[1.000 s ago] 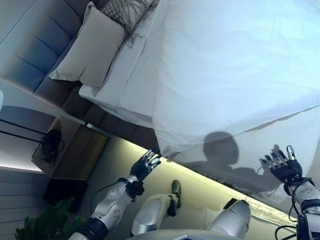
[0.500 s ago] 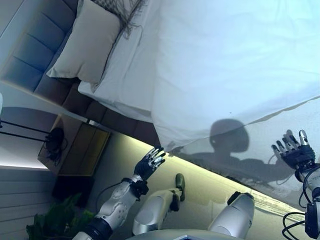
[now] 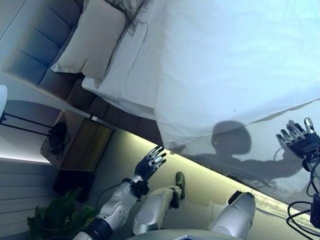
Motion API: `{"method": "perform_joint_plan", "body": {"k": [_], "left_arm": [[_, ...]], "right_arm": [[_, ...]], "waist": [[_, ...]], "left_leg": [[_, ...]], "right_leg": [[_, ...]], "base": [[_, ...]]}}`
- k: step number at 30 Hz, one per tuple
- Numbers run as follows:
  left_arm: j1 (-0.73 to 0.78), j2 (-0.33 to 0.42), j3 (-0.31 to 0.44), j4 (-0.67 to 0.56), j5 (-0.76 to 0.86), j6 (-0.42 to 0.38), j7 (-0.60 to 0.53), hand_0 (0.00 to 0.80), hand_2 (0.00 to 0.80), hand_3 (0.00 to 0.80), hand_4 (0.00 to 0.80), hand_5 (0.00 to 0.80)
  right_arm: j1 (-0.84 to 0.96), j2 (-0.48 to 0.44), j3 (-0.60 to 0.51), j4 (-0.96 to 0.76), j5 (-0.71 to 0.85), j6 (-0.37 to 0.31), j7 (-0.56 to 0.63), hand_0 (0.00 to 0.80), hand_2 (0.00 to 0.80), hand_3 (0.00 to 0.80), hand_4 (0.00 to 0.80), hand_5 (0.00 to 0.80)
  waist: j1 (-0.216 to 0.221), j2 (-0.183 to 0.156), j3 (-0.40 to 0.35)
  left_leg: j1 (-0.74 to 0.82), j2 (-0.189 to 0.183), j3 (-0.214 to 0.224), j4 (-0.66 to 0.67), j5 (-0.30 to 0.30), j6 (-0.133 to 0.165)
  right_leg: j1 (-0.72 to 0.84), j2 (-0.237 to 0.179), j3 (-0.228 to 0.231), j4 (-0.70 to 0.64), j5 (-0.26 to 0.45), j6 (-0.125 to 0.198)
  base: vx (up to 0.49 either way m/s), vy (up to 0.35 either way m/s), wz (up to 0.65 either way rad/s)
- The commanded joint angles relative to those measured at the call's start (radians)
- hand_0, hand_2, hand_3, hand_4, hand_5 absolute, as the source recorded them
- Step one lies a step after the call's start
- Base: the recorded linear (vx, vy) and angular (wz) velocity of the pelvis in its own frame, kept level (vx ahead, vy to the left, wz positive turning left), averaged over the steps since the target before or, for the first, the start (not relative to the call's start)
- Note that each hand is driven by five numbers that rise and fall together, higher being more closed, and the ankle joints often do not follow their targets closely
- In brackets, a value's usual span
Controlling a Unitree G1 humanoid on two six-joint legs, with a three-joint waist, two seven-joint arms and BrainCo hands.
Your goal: Make the bed neatly
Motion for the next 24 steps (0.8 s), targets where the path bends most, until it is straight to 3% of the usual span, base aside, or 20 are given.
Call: {"method": "perform_joint_plan", "body": {"k": [1, 12, 19, 24], "left_arm": [[0.016, -0.005, 0.008, -0.052, -0.036, -0.051, 0.002, 0.0, 0.0, 0.0, 0.0, 0.0], [-0.008, 0.008, -0.007, -0.057, -0.035, -0.092, 0.042, 0.0, 0.0, 0.0, 0.0, 0.0], [-0.021, 0.011, -0.019, -0.069, -0.031, -0.107, 0.076, 0.0, 0.0, 0.0, 0.0, 0.0], [-0.007, 0.01, -0.016, -0.077, -0.045, -0.107, 0.067, 0.0, 0.0, 0.0, 0.0, 0.0]], "right_arm": [[-0.108, -0.064, 0.006, 0.03, -0.021, -0.002, -0.022, 0.0, 0.0, 0.0, 0.0, 0.0], [-0.209, -0.055, 0.066, 0.049, 0.036, -0.003, -0.018, 0.0, 0.0, 0.0, 0.0, 0.0], [-0.286, -0.071, 0.117, 0.041, -0.102, -0.078, 0.042, 0.0, 0.0, 0.0, 0.0, 0.0], [-0.319, -0.092, 0.129, 0.029, -0.099, -0.069, 0.063, 0.0, 0.0, 0.0, 0.0, 0.0]], "waist": [[0.045, 0.021, 0.033], [0.061, 0.025, 0.063], [0.057, 0.043, 0.074], [0.054, 0.054, 0.069]], "left_leg": [[-0.01, 0.111, -0.044, 0.199, -0.163, 0.012], [-0.11, 0.128, -0.046, 0.24, -0.142, 0.002], [-0.17, 0.126, -0.041, 0.254, -0.125, 0.003], [-0.182, 0.124, -0.035, 0.251, -0.116, 0.0]], "right_leg": [[-0.086, -0.003, 0.119, -0.291, 0.437, 0.14], [-0.182, -0.004, 0.144, -0.237, 0.449, 0.145], [-0.237, 0.0, 0.166, -0.211, 0.45, 0.146], [-0.253, 0.0, 0.18, -0.202, 0.447, 0.143]], "base": [[0.012, 0.051, 0.06], [-0.015, 0.026, 0.11], [-0.03, 0.035, 0.07], [0.032, 0.048, 0.04]]}}
